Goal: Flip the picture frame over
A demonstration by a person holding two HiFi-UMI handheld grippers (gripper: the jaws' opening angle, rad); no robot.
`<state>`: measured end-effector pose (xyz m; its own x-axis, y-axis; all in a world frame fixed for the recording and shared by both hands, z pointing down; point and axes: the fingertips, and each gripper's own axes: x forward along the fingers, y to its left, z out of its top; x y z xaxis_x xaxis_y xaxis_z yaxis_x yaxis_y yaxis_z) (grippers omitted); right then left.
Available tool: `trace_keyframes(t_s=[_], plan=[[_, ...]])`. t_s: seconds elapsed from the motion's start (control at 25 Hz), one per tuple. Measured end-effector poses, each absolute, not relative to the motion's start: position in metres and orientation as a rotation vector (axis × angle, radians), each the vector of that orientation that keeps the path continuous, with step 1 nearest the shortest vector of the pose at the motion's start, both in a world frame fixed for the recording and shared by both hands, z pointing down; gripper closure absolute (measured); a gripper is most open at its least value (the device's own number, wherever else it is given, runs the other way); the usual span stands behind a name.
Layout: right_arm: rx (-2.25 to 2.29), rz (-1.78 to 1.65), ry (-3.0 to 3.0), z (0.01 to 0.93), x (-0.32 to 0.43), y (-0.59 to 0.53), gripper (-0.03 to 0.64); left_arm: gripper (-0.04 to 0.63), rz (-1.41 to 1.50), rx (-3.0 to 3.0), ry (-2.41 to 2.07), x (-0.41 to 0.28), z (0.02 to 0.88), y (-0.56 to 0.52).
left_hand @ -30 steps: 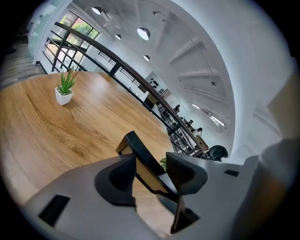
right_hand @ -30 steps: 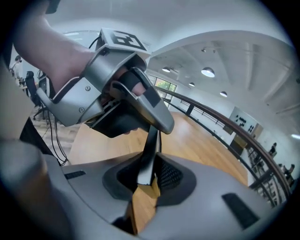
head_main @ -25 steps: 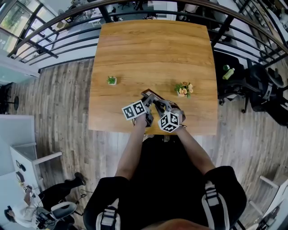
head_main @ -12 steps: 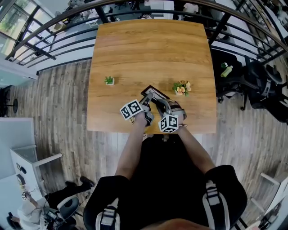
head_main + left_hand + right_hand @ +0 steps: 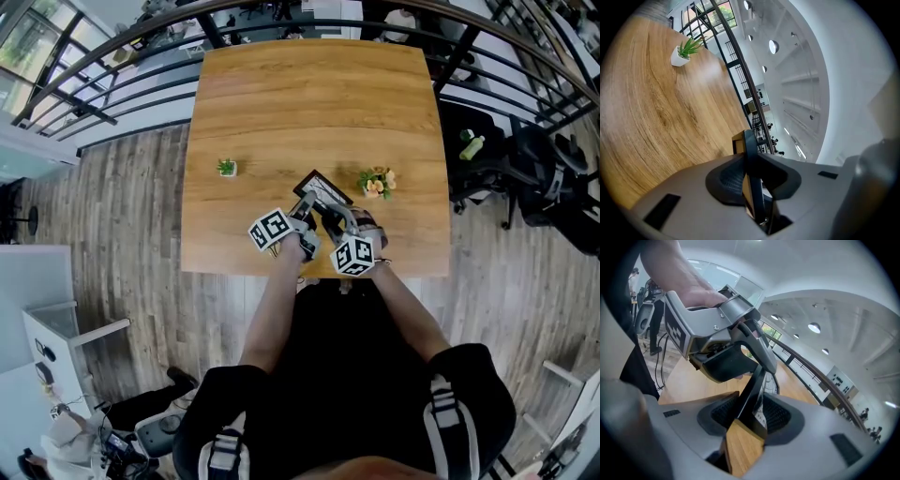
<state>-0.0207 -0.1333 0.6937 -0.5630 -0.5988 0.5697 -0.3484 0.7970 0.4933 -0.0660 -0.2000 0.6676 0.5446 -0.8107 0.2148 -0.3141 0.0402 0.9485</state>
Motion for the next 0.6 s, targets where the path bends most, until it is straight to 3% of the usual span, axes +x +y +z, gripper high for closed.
trace_keyframes(t_s=[0.12,0.6], plan=[[0.686,-0.335,-2.265,0.696,-0.022,-0.131,0.413,0.511,-0.519,1.558,-1.006,-0.07,0.663,-0.201],[0.562,0.181,-2.524,0.69,-0.019,-0.122,0.362,0.515,-0.505,1.653,-1.068,-0.097,0.655,-0.2]])
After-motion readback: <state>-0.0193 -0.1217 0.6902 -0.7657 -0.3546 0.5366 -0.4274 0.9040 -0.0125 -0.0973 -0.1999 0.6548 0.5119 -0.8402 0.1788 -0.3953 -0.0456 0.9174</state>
